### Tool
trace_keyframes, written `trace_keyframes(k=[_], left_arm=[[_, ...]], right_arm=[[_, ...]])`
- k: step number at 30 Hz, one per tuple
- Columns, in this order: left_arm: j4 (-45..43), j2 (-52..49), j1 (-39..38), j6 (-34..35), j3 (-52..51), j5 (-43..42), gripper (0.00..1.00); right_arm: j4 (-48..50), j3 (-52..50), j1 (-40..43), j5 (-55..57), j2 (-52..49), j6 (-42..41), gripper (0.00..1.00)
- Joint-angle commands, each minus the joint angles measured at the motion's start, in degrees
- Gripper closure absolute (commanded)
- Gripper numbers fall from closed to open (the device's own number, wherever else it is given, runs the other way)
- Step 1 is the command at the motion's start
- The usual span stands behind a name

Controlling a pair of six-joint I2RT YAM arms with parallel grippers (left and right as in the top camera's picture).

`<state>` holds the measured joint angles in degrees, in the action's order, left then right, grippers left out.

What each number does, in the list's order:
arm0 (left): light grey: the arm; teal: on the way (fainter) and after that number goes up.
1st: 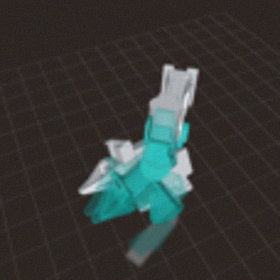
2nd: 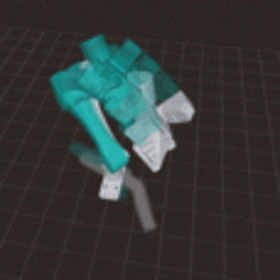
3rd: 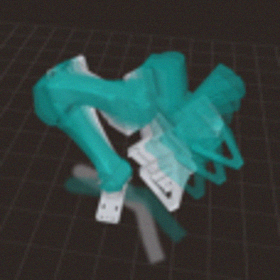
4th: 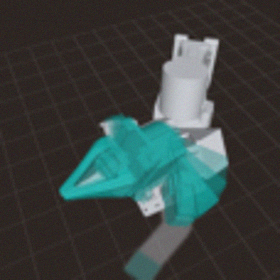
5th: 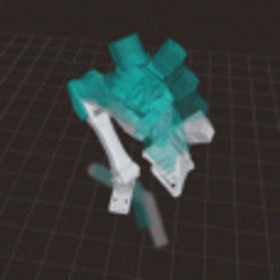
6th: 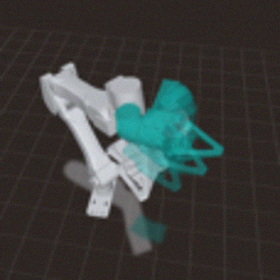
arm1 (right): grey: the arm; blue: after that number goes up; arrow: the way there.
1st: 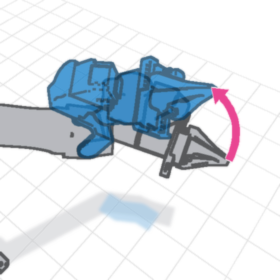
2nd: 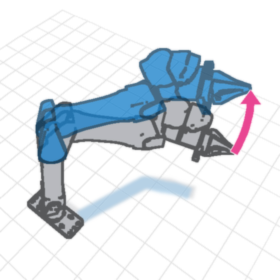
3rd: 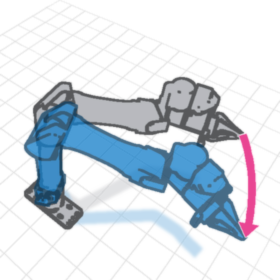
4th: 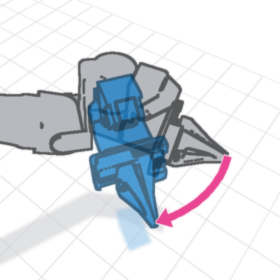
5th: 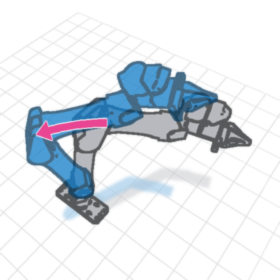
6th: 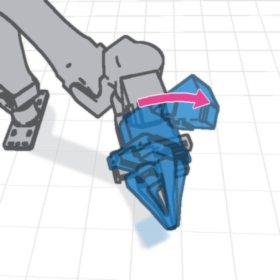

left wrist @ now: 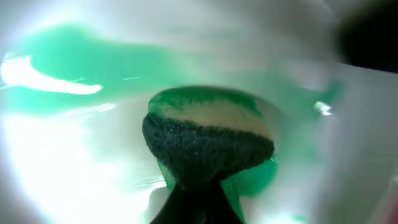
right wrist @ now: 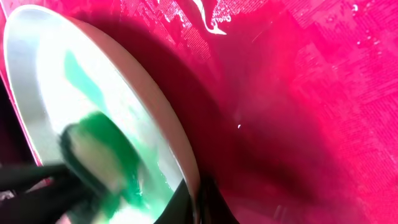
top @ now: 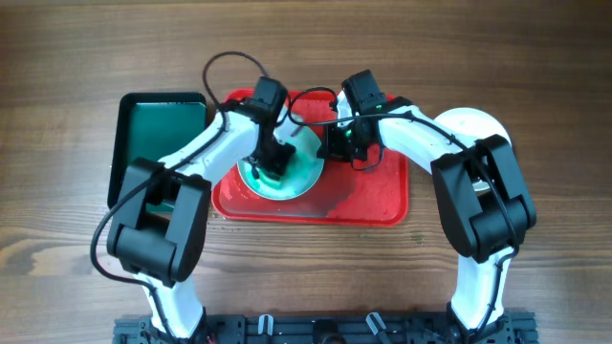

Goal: Clean dirty plates on tray and stack at the side
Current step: 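Scrub the last plate with the sponge while the right gripper holds it, then lift the last plate with the right gripper and carry it right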

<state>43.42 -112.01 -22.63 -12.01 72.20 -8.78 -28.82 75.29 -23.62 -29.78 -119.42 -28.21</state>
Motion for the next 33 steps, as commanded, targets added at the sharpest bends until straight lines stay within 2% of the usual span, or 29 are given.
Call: trace_keyframes(k=[1,6,9,11,13,17,21,23,28,31,33], left_arm=[[-2.8,-3.1,-3.0,-6.0,-2.8,-11.6,0.96],[-12.7,-3.1,-3.0,-5.6,-2.8,-10.7,0.96],[-17.0,-3.2,-3.0,-5.1,-2.8,-2.5,0.96],[-20.6,-3.2,-2.8,-0.2,-2.8,7.7,0.96],[-23.5,-3.2,-1.9,2.3,-2.8,13.0,0.96],[-25.4,-3.3,1.9,10.4,-2.8,13.9,0.96],[-22.4,-4.0,6.6,22.1,-2.8,14.4,0.96],[-17.2,-4.0,8.2,26.0,-2.8,9.6,0.96],[-5.1,-0.1,8.5,25.7,-2.6,-7.7,0.96],[-1.0,6.3,9.2,22.9,-1.1,-7.5,0.96],[-0.9,13.1,10.1,22.7,-0.5,-4.3,0.96]], right_arm=[[0.4,0.4,0.3,0.1,-1.4,-0.8,0.96],[0.3,0.4,0.3,0.1,-1.4,-0.7,0.96],[0.2,0.4,0.3,0.1,-1.4,-0.4,0.96],[0.2,0.4,0.3,0.1,-1.4,-0.4,0.96],[0.2,0.4,0.3,0.1,-1.4,-0.4,0.96],[0.1,0.4,0.3,0.1,-1.4,-0.4,0.96],[0.1,0.4,0.3,0.1,-1.4,-0.4,0.96],[0.1,0.4,0.3,0.1,-1.4,-0.4,0.96],[0.1,0.4,0.3,0.1,-1.3,-0.4,0.96],[-0.6,0.5,0.3,0.6,-0.5,-0.2,0.96],[-3.0,0.5,0.3,4.6,1.5,0.2,0.96]])
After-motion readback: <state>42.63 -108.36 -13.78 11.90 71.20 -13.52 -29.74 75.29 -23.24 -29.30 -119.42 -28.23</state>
